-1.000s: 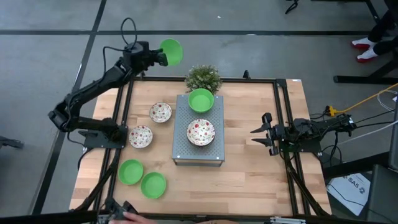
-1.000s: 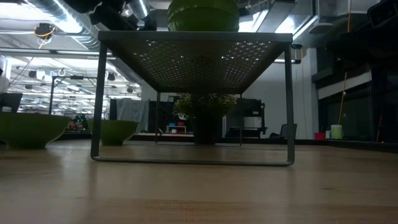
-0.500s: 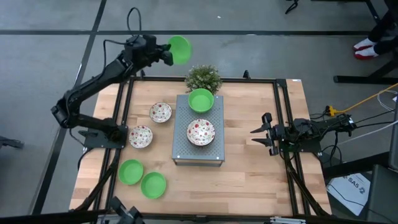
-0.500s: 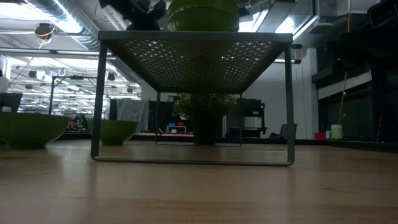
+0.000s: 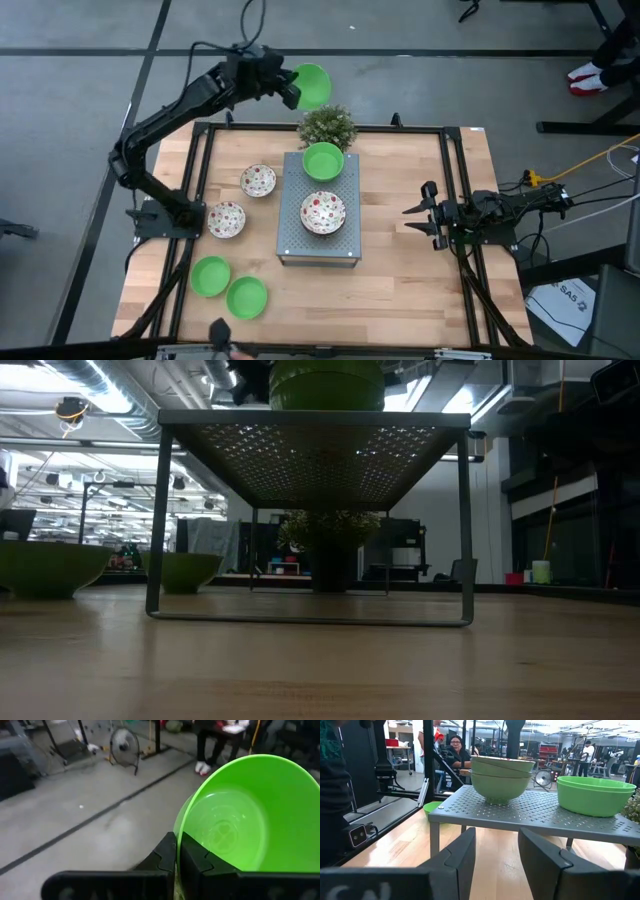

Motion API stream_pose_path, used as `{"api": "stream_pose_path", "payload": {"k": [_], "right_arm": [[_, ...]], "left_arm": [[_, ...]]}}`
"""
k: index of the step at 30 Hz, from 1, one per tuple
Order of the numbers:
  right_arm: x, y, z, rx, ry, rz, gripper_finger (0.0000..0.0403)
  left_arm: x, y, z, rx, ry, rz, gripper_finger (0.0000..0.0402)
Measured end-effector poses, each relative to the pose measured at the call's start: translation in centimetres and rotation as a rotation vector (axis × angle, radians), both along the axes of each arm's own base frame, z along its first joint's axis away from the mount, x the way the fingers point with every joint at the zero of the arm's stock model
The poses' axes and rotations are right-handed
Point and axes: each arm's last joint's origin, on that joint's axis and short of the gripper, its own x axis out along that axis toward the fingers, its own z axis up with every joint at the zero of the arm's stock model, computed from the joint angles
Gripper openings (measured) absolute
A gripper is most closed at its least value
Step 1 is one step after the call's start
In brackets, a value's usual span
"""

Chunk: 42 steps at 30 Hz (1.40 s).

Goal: Pick & Place Mini bowls
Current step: Stack the green bowl on the green bowl on the shelf

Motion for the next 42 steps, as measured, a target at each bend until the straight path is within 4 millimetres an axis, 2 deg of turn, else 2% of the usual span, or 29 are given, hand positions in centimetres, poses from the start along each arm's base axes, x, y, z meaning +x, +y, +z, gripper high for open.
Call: {"api": "stream_pose_path", "payload": {"k": [8,18,28,35,42], "right_arm": [[0.0,0.0,0.0,0.000,0.000,0.000,0.0147],[0.0,0.0,0.0,0.000,0.000,0.000,0.0147],[0.0,0.0,0.0,0.000,0.000,0.000,0.0147],[0.0,0.0,0.0,0.000,0.000,0.000,0.0147],[0.0,0.0,0.0,0.000,0.000,0.000,0.0147]], "left_arm": [[2.7,0.0,0.0,-0.219,0.102,-0.085,0.0003],[3.9,-0.5,-1.1,-0.418,0.154,-0.259,0.0003],[6.4,-0.1,-4.0,-0.577,0.177,-0.429,0.0003],[6.7,0.0,-5.3,-0.704,0.199,-0.415,0.0003],[6.8,0.0,-6.3,-0.730,0.266,-0.364,0.0003]]}}
